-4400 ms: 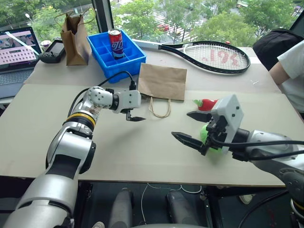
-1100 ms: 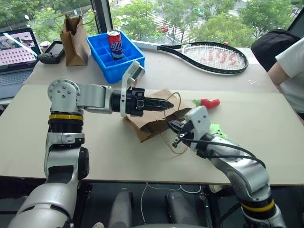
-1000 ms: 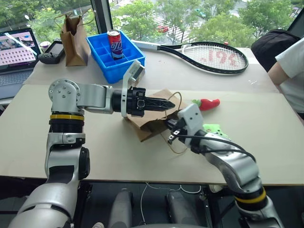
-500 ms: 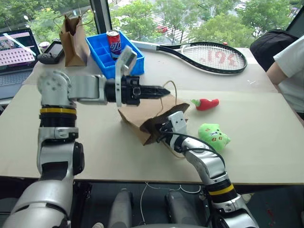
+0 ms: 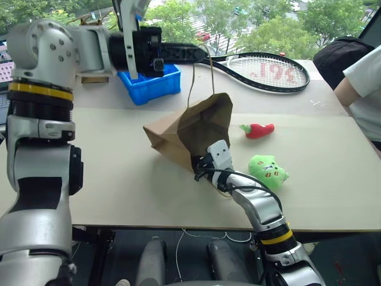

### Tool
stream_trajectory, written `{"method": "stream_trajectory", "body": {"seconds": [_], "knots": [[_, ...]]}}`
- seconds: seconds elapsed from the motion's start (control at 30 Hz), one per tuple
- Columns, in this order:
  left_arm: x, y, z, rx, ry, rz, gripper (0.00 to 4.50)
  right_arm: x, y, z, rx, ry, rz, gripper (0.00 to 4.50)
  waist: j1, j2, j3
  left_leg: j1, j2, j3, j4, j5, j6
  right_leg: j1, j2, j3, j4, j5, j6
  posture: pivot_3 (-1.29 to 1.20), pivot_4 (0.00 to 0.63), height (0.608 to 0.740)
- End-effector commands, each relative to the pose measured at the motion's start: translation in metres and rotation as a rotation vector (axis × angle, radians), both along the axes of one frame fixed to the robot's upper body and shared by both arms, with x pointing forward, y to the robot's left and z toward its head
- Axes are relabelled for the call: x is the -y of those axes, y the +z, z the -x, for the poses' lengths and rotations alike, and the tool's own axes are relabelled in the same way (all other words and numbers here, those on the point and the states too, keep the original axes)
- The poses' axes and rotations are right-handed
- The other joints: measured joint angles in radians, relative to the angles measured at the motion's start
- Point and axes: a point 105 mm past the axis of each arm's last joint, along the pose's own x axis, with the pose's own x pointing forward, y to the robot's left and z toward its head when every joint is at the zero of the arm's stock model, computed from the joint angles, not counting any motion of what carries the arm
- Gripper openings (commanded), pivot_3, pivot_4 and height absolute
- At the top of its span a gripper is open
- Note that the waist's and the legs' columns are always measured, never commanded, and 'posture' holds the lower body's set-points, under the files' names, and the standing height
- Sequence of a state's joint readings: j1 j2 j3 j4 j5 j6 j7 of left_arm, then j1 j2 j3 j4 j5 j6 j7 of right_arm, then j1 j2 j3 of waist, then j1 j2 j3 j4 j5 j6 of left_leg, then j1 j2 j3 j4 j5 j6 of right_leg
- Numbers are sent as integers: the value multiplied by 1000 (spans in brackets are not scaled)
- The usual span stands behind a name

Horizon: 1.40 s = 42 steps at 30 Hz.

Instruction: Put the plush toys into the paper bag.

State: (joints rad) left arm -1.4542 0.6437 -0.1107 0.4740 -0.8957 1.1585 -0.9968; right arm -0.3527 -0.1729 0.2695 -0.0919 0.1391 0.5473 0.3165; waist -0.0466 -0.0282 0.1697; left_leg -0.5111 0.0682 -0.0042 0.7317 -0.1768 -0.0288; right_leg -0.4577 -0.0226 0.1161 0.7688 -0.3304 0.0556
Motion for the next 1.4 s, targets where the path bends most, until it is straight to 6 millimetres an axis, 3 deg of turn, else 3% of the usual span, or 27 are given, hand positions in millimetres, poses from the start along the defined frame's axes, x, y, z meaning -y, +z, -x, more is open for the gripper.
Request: {"method": "stream_trajectory", "body": {"seconds": [0.03, 0.33, 0.47, 0.57, 0.6, 0.83, 0.97, 1.03, 1.17, 1.23, 1.4], "knots": [[5, 35, 23, 153, -99, 38, 0, 12, -18, 0, -72, -35, 69, 23, 0, 0, 0, 0, 0, 0, 0, 0, 0, 0, 0, 0, 0, 0, 0, 0, 150, 665], [7, 18, 35, 200, -188, -9, 0, 18, -12, 3, -61, -38, 87, 23, 1, 0, 0, 0, 0, 0, 0, 0, 0, 0, 0, 1, 0, 0, 0, 0, 150, 665], [4, 12, 30, 200, -169, -7, 0, 21, 21, 3, 39, -32, 29, 23, 2, 0, 0, 0, 0, 0, 0, 0, 0, 0, 0, 0, 0, 0, 0, 0, 150, 665], [4, 6, 27, 191, -166, 0, 0, 26, 68, 13, 126, -10, -92, 23, 2, 1, 1, -1, 0, 0, 0, 0, 0, -1, 0, 1, 0, 0, 0, 0, 150, 665], [4, 4, 26, 191, -167, 0, 0, 28, 79, 17, 141, -2, -112, 590, 2, 1, 1, -2, 0, 0, 0, 0, 0, -2, 0, 1, 1, 0, 0, 0, 150, 665], [11, -20, 31, 211, -228, -34, 0, 54, 138, 47, 214, 32, -156, 2879, 2, 1, 1, -1, 0, 0, -1, 0, 0, -1, 0, 0, 0, 0, -1, 0, 150, 665], [15, -27, 32, 186, -239, -14, 0, 95, 161, 63, 230, -28, -108, 4208, 9, 1, 1, -2, 0, 0, -1, 0, 0, -1, -1, 0, 0, 1, -1, 0, 150, 665], [16, -30, 35, 175, -255, -9, 0, 133, 168, 64, 225, -165, -77, 4410, 14, 1, 1, -2, 0, 0, -1, 0, 0, 0, -1, 0, -1, 1, -1, 0, 150, 665], [16, -30, 32, 181, -242, -13, 0, 194, 165, 68, 174, -403, -34, 4410, 16, 1, 1, -2, -1, 1, -2, 0, 1, 0, -2, 0, -3, 1, -1, 0, 150, 665], [11, -27, 24, 200, -201, -20, 0, 212, 153, 71, 113, -474, -19, 4410, 16, 1, 1, -2, -1, 0, -2, 0, 1, 0, -1, 0, -3, 1, -1, 0, 150, 665], [8, -14, 20, 225, -184, -8, 0, 201, 88, 77, -110, -419, 120, 4410, 3, 1, 1, -1, -1, 1, -3, 0, 1, 0, -1, 1, -2, 0, 0, 0, 150, 665]]}}
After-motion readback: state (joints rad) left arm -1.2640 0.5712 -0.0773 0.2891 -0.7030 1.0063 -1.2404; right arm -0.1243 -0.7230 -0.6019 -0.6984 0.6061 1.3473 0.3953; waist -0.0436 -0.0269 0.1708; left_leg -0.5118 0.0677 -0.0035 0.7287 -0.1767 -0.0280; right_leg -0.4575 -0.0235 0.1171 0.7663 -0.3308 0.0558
